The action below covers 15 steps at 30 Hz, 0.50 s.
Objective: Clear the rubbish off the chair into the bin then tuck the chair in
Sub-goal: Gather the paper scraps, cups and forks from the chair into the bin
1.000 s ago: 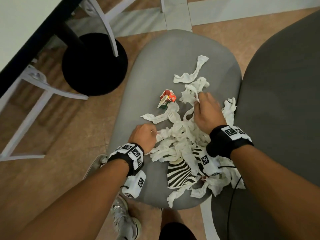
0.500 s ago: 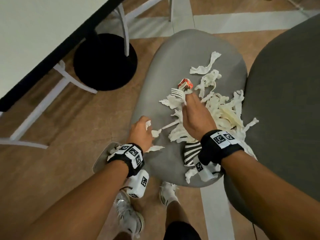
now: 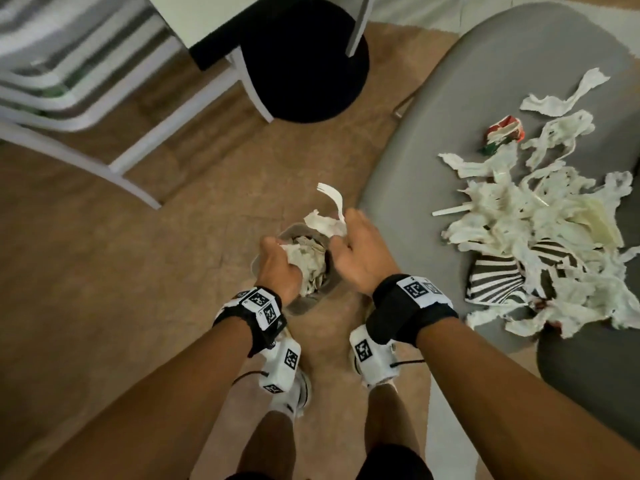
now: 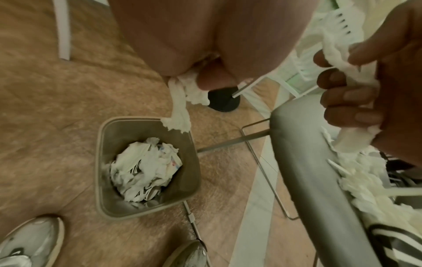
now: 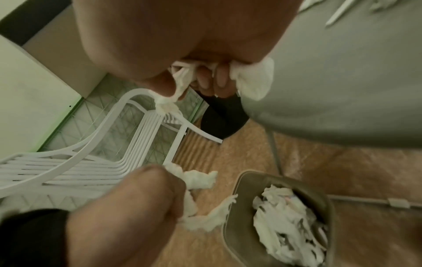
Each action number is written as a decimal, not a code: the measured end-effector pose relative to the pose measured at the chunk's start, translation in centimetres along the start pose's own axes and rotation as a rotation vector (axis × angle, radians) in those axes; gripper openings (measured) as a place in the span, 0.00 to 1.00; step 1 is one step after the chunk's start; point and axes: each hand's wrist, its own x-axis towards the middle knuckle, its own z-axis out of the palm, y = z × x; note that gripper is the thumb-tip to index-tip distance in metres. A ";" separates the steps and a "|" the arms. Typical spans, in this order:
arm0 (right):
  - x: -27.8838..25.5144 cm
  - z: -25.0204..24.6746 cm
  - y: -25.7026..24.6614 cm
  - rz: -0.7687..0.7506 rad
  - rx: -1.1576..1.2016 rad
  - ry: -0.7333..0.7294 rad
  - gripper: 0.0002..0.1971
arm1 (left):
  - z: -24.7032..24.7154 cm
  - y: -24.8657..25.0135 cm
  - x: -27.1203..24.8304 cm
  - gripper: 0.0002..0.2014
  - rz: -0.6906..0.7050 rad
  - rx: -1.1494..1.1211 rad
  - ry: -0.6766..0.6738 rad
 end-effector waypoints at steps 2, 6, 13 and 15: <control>0.5 1.2 -0.2 0.035 0.049 -0.031 0.07 | 0.2 -1.7 0.5 0.19 -0.001 -0.002 -0.035; 1.5 3.5 0.5 0.084 0.137 -0.071 0.12 | 0.8 -4.6 1.4 0.25 -0.009 -0.035 -0.148; 3.0 8.6 1.8 0.195 0.262 -0.087 0.05 | 0.4 -10.8 3.8 0.32 -0.020 -0.106 -0.309; 3.2 10.3 2.2 0.228 0.303 -0.093 0.07 | -1.3 -9.2 2.9 0.27 0.002 -0.067 -0.236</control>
